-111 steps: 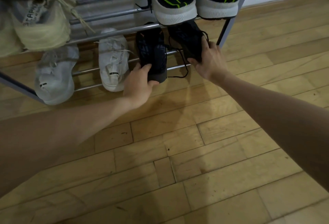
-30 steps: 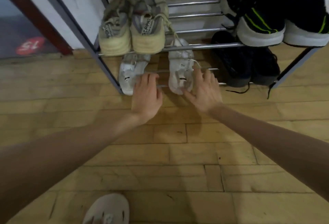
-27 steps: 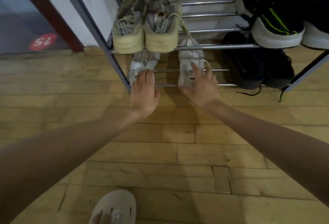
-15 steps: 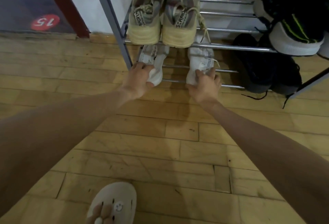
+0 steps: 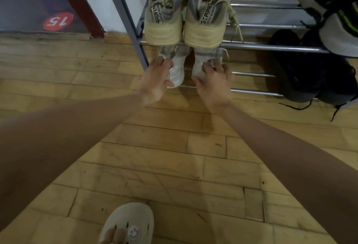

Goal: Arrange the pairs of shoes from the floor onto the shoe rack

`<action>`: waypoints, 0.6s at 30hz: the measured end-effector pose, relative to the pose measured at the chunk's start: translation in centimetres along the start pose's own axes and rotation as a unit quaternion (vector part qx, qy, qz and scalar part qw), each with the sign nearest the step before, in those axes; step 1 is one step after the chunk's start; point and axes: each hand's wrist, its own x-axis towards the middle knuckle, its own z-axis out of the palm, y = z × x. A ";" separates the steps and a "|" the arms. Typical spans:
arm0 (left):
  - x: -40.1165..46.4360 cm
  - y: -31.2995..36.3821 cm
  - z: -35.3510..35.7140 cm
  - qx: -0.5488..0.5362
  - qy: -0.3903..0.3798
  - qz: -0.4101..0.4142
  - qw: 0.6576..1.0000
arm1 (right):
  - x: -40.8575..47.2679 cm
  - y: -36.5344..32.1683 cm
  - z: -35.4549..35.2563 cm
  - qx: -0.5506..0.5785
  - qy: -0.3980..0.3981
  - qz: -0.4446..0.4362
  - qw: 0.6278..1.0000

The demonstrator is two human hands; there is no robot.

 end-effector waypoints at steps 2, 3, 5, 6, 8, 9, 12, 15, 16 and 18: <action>0.0 0.1 0.2 -0.006 0.003 -0.003 1.000 | 0.2 -0.8 0.8 0.008 -0.002 0.015 1.000; -0.1 0.0 0.3 -0.007 0.007 -0.004 1.000 | 0.1 -1.0 1.1 0.007 -0.010 0.018 1.000; -0.2 -0.2 0.5 -0.009 0.011 0.001 1.000 | -0.2 -0.4 1.6 0.010 -0.033 0.008 0.999; -0.3 -0.4 0.5 -0.013 0.013 0.005 1.000 | -0.3 0.1 1.8 0.018 -0.040 -0.004 0.999; -0.4 -0.6 0.5 -0.015 0.014 0.015 1.000 | -0.7 0.8 1.6 0.026 -0.039 -0.029 0.998; -0.5 -0.8 0.5 -0.015 0.017 0.018 1.000 | -0.9 1.0 1.4 0.025 -0.035 -0.038 0.998; -0.9 -1.1 0.5 -0.015 0.023 0.031 0.999 | -1.1 0.9 1.2 0.020 -0.033 -0.047 0.998; -1.4 -0.9 0.6 -0.002 0.031 0.032 0.999 | -1.2 0.2 0.9 -0.003 -0.042 -0.055 0.998; -1.7 -0.7 0.7 0.002 0.043 0.035 0.998 | -1.2 0.2 1.0 -0.005 -0.037 -0.066 0.997; -3.0 -0.6 1.2 0.014 0.069 0.039 0.997 | -1.6 0.7 0.7 0.007 -0.038 -0.093 0.995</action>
